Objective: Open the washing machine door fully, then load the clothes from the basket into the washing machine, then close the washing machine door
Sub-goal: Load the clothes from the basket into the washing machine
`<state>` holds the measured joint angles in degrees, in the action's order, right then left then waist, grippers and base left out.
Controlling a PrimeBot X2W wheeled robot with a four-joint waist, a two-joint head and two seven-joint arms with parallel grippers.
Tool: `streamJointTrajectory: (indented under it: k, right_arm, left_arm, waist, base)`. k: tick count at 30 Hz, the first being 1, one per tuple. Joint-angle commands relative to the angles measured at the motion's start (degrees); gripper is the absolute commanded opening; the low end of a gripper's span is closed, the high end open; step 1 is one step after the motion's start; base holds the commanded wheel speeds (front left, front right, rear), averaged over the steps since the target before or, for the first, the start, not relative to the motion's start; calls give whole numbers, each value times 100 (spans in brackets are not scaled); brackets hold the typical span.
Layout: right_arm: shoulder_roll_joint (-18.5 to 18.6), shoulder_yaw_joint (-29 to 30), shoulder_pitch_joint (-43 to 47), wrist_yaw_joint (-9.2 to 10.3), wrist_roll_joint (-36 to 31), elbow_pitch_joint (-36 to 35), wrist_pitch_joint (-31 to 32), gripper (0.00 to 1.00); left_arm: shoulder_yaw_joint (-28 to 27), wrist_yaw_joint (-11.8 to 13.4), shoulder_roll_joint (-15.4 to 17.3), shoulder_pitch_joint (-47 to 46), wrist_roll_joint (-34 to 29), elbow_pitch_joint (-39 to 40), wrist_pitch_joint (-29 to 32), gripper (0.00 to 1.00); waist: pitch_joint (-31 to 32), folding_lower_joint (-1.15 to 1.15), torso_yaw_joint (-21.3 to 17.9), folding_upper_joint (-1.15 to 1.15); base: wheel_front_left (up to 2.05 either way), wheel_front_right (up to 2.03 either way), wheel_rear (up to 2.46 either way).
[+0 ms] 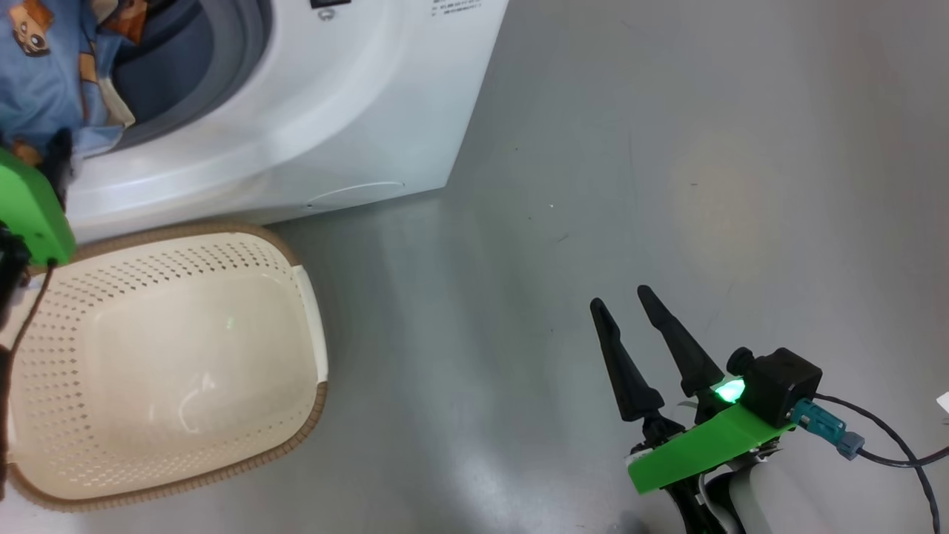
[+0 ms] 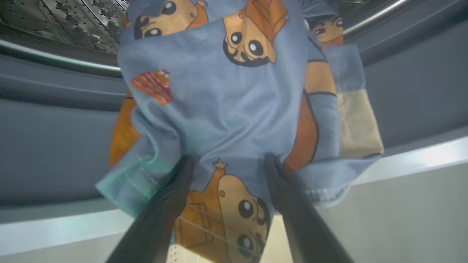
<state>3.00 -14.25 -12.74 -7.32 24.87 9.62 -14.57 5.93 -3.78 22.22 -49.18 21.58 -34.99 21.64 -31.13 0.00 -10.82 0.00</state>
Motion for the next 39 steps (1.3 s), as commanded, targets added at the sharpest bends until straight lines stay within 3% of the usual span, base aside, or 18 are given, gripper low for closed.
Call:
streamJointTrajectory:
  k: [1,2,4,5,6,7,14,31,39]
  right_arm:
    - [-13,-168,109,-17,32,-118,-43,100]
    - [-13,-172,108,-17,43,-112,-43,100]
    - [-13,-181,101,-17,57,-109,-43,100]
    - [-13,-181,101,-17,57,-109,-43,100]
    - [-13,-184,99,-17,62,-112,-43,100]
    - [-13,-187,97,-17,65,-116,-43,100]
    - [-13,-175,70,-17,94,-105,-43,100]
    - [-13,-201,84,-17,177,-115,-43,100]
    - [-13,-224,95,-17,178,-163,-43,100]
  left_arm:
    - [-120,6,309,-138,36,-11,65,98]
    - [-96,-8,323,-148,29,-58,77,82]
    - [-90,-29,321,-179,59,-132,59,41]
    - [-90,-29,321,-179,59,-132,59,41]
    - [-67,-46,330,-193,53,-158,41,8]
    - [-60,-60,325,-205,69,-189,29,0]
    - [1,-159,287,-275,164,-308,-184,0]
    - [106,-315,213,-823,237,105,-2031,0]
    - [224,-352,402,-1193,257,249,-2679,0]
  waist:
    - [-49,0,-36,0]
    - [-64,0,-47,0]
    - [-93,0,-65,0]
    - [-93,0,-65,0]
    - [-105,0,-71,0]
    - [-115,0,-78,0]
    - [-115,0,-83,0]
    - [-105,0,-72,0]
    - [-314,0,-140,0]
  base:
    - [0,0,0]
    - [0,0,0]
    - [0,0,0]
    - [0,0,0]
    - [0,0,0]
    - [0,0,0]
    - [0,0,0]
    - [0,0,0]
    - [0,0,0]
